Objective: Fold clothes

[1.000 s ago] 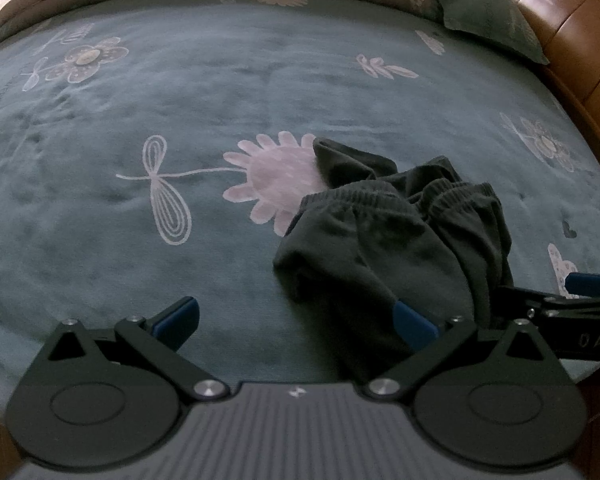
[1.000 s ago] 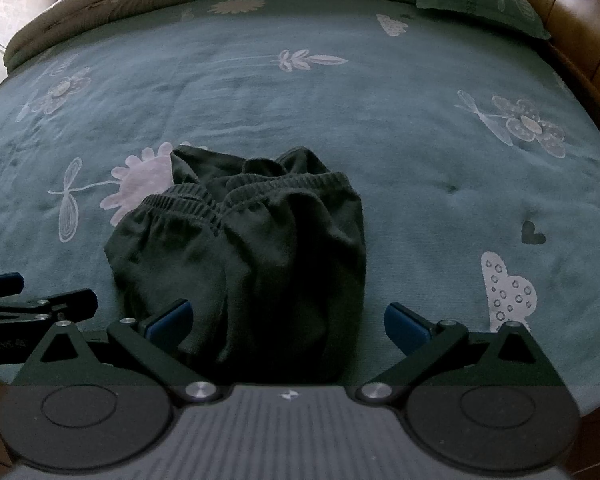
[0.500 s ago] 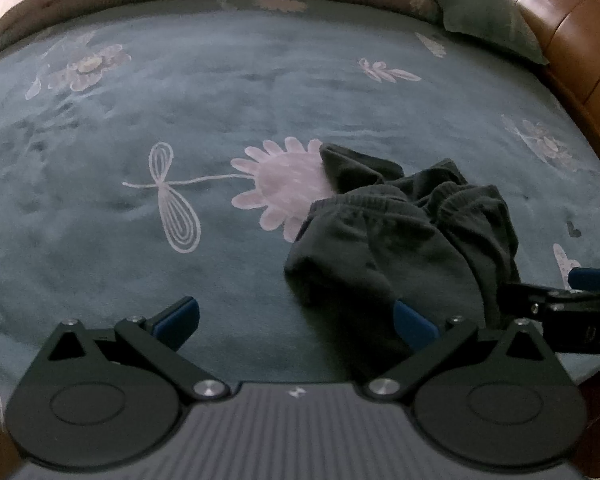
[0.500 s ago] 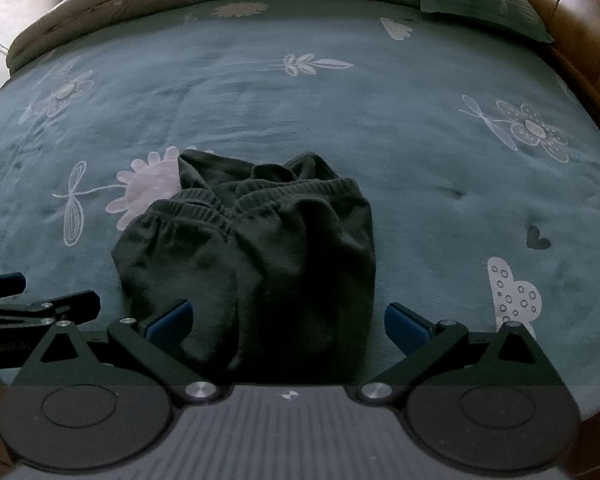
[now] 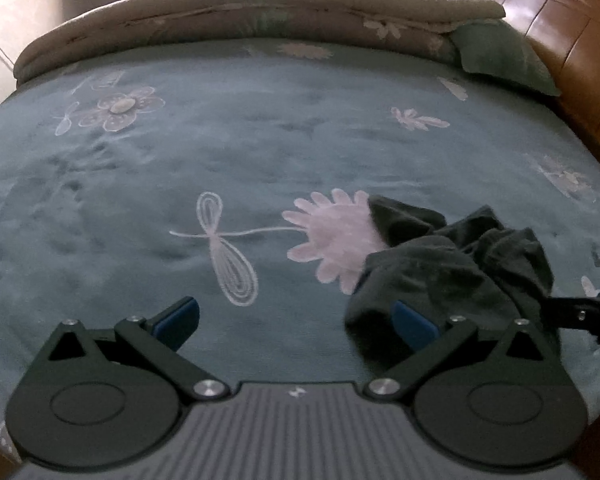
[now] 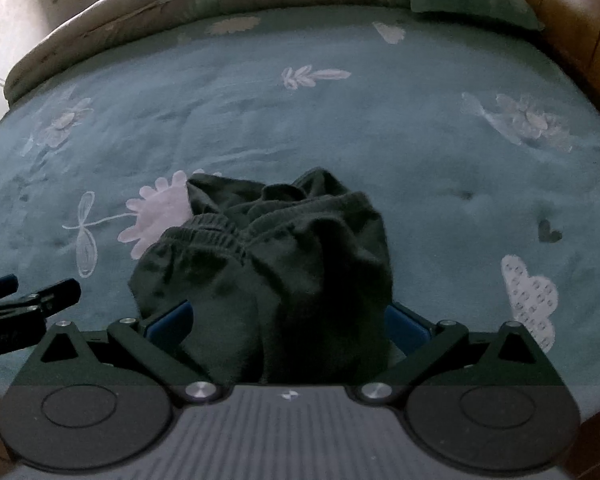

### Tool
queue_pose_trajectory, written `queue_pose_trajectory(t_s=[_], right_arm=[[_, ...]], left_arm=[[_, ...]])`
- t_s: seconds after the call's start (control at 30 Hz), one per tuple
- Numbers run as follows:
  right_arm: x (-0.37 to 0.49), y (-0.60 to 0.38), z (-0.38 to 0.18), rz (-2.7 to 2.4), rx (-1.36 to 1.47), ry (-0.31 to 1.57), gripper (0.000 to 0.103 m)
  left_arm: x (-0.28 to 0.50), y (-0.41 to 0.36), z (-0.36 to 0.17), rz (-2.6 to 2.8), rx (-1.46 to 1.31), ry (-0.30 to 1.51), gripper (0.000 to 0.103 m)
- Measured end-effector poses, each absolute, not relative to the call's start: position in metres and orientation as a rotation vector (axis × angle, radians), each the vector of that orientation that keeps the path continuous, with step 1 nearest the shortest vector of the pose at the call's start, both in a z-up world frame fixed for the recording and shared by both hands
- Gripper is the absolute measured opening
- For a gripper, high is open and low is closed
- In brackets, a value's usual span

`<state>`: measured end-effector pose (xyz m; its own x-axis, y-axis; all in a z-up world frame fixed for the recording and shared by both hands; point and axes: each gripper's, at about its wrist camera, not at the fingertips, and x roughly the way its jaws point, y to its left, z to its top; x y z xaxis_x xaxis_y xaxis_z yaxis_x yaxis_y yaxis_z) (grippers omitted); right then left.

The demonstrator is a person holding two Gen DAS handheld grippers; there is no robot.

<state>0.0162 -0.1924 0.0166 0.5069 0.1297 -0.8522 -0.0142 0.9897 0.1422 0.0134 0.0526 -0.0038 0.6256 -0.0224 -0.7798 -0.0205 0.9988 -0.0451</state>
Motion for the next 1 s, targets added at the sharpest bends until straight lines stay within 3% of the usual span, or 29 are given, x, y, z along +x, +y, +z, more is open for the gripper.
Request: queue_pose_trajectory(t_s=[0.47, 1.0], right_arm=[[-0.004, -0.193, 0.013, 0.038, 0.084, 0.974, 0.103], [-0.011, -0.229, 0.01, -0.018, 0.147, 0.98, 0.103]], left_arm=[[0.025, 0.048, -0.021, -0.114, 0.0, 0.908, 0.102], [0.042, -0.017, -0.028, -0.252, 0.076, 0.953, 0.102]])
